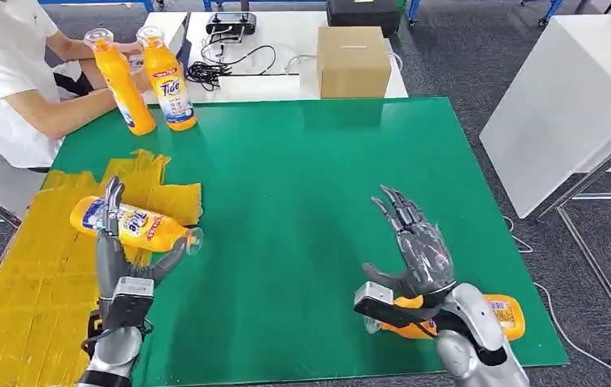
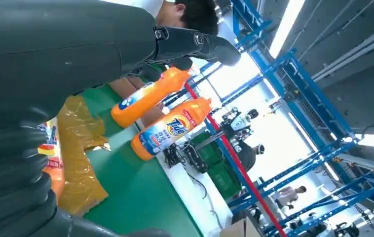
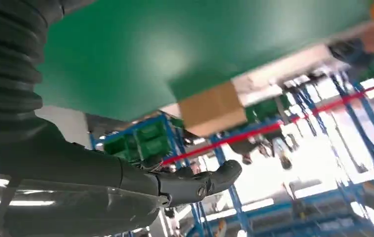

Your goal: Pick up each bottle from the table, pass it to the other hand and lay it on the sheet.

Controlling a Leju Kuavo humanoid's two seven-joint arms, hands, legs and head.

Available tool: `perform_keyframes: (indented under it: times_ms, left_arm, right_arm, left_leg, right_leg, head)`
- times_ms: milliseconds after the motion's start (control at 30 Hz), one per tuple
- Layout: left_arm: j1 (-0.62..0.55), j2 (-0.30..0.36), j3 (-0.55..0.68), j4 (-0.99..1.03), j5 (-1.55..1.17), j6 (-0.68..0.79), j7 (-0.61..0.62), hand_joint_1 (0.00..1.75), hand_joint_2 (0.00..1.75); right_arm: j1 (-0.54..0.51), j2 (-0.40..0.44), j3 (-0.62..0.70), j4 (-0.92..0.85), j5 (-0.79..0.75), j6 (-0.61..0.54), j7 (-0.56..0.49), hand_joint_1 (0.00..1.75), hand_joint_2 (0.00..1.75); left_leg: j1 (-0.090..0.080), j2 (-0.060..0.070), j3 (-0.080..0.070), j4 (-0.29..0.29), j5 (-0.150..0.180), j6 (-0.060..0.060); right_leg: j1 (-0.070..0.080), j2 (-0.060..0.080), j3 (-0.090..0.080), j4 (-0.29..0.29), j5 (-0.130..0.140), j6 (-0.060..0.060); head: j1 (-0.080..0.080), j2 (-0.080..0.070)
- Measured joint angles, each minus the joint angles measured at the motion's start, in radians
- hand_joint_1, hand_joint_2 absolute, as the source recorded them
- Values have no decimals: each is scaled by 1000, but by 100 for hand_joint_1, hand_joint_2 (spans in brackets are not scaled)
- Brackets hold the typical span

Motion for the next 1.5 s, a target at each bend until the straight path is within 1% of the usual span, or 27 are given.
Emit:
perform_keyframes:
  times_ms: [100, 167, 233, 333, 400, 533, 733, 1067, 1233, 1300, 1367, 1467, 1500]
  left_arm:
    - [6, -3, 0, -5, 23, -11, -6, 0, 175]
    - [8, -4, 0, -5, 35, -18, -9, 0, 175]
    - [7, -4, -1, -3, 52, -26, -19, 0, 175]
    - [4, -4, -3, 9, 70, -26, -29, 0, 175]
    - [1, -4, -8, 14, 73, -26, -30, 0, 175]
    - [0, -5, -16, 15, 81, -26, -30, 0, 175]
    - [0, -5, -20, 15, 81, -26, -30, 0, 175]
    - [0, -5, -23, 16, 81, -25, -30, 0, 175]
    - [4, -6, -26, 16, 85, -22, -26, 0, 175]
    - [8, -6, -26, 15, 85, -20, -26, 0, 175]
    - [13, -6, -26, 16, 85, -17, -26, 0, 175]
    - [20, -7, -26, 16, 85, -16, -26, 0, 175]
    - [23, -7, -26, 16, 85, -16, -26, 0, 175]
  right_arm:
    - [14, -72, -22, 31, 13, 93, 18, 0, 175]
    - [28, -122, -31, 50, -23, 147, -9, 0, 175]
    - [63, -188, -34, 51, -126, 197, -107, 0, 175]
    - [152, -270, -67, -2, -290, 254, -273, 0, 175]
    - [193, -282, -93, -45, -320, 273, -311, 0, 175]
    - [244, -280, -123, -103, -328, 282, -332, 0, 175]
    - [275, -279, -146, -146, -331, 289, -333, 0, 175]
    - [290, -278, -159, -163, -331, 287, -343, 0, 175]
    - [317, -262, -187, -185, -327, 272, -345, 0, 175]
    - [325, -260, -201, -187, -295, 268, -315, 0, 175]
    - [334, -265, -214, -186, -241, 253, -253, 0, 175]
    - [333, -282, -220, -161, -137, 212, -119, 0, 175]
    - [331, -288, -220, -148, -121, 210, -93, 0, 175]
  left_leg:
    - [-1, -1, 0, 0, 0, 0]
    - [-1, -1, 0, 1, 0, 0]
    - [-1, -1, 0, 1, -1, 1]
    - [-1, -1, -1, 1, -1, 1]
    - [-1, 1, -1, 0, -2, 1]
    - [0, 1, -1, 0, -2, 1]
    - [0, 1, 0, 0, -2, 1]
    - [-1, 1, 0, 0, -2, 1]
    - [0, 1, 0, 0, -2, 1]
    - [0, 1, 0, 0, -2, 1]
    - [0, 1, -1, 0, -2, 1]
    - [0, 1, -1, 0, -2, 1]
    - [-1, 1, -1, 0, -2, 1]
  right_leg:
    - [0, 0, 0, 0, 0, 0]
    - [-1, 0, -1, -1, 0, 0]
    - [-1, -1, -1, -1, 0, 0]
    - [-1, -1, -1, -1, 0, 0]
    - [0, 1, -1, -1, 0, 0]
    - [0, 1, -2, -1, 0, 0]
    - [0, 1, -1, -1, 0, 0]
    - [0, 1, -1, -1, 0, 0]
    - [0, 1, -1, -1, 0, 0]
    - [0, 1, -1, -1, 0, 0]
    - [0, 1, -1, -1, 0, 0]
    - [0, 1, -1, -1, 0, 0]
    - [0, 1, -1, -1, 0, 0]
  head:
    - [0, 0]
    - [0, 0]
    - [0, 0]
    - [0, 0]
    - [0, 0]
    - [0, 0]
    - [0, 0]
    - [0, 0]
    - [0, 0]
    - [0, 0]
    - [0, 0]
    - [0, 0]
    - [0, 0]
